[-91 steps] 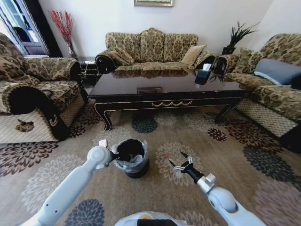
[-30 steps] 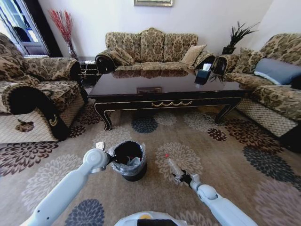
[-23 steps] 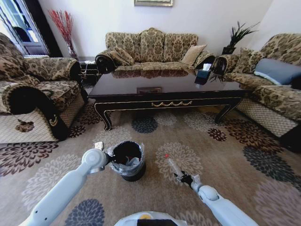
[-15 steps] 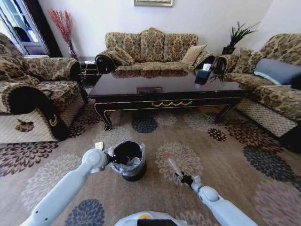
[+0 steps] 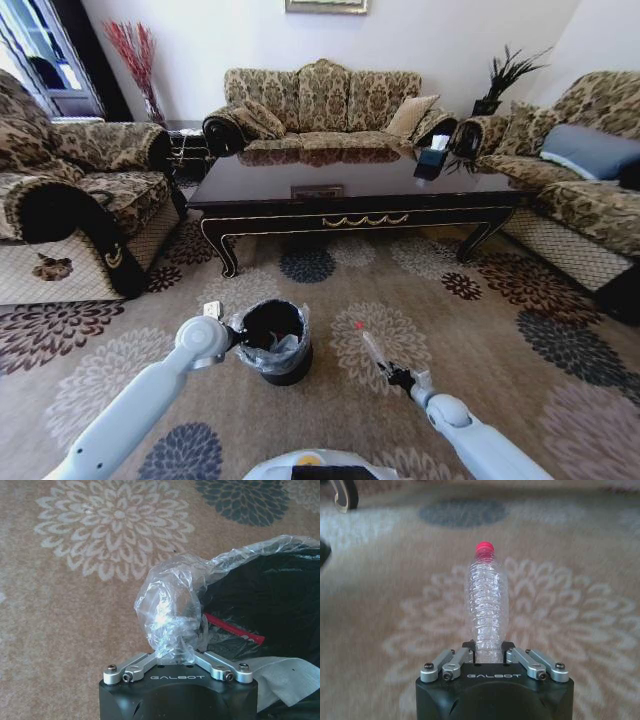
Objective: Move to the front of the table and pick up the trash from the floor, then place it into the trash bin.
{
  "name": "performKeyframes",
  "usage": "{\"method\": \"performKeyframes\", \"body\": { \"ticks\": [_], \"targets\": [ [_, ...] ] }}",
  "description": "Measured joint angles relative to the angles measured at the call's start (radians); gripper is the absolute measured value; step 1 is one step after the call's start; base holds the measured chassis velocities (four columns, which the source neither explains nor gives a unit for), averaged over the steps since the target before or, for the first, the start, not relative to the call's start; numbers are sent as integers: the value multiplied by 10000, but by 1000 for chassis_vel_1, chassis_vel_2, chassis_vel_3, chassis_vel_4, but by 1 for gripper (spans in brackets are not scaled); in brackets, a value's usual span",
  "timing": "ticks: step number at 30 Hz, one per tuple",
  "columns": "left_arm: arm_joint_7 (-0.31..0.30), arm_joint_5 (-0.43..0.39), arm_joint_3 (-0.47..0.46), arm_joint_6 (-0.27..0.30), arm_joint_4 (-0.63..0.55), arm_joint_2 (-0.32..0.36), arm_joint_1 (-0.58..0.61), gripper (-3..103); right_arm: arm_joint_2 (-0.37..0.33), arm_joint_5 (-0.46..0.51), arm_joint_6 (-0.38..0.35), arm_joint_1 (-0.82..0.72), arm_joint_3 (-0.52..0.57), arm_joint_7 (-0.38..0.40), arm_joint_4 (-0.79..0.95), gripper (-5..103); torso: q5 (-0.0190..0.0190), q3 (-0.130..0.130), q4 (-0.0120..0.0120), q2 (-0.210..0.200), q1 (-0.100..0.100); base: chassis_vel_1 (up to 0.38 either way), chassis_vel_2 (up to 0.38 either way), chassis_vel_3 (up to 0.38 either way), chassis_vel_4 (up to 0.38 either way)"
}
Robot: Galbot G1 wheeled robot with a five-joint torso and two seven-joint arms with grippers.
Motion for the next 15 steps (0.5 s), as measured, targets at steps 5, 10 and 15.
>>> {"method": "performKeyframes", "body": {
  "ticks": [5, 10, 15],
  "targets": [
    [0, 93, 203, 0, 6, -170, -89, 0, -184, 427, -42, -566, 637, 144, 1017, 24, 0, 0, -1, 0, 0, 0, 0, 0, 0],
    [-2, 192, 403, 0, 51, -395, -237, 0, -323, 887, -12, -1249, 1251, 534, 2548, 24, 1, 1, 0, 0, 0, 0, 0, 0, 0],
    [-31, 220, 553, 0, 46, -520, -331, 0, -447, 831, 123, -1695, 1495, 744, 3771, 24, -1, 1, -3, 0, 0, 0, 0, 0, 0]
  ]
}}
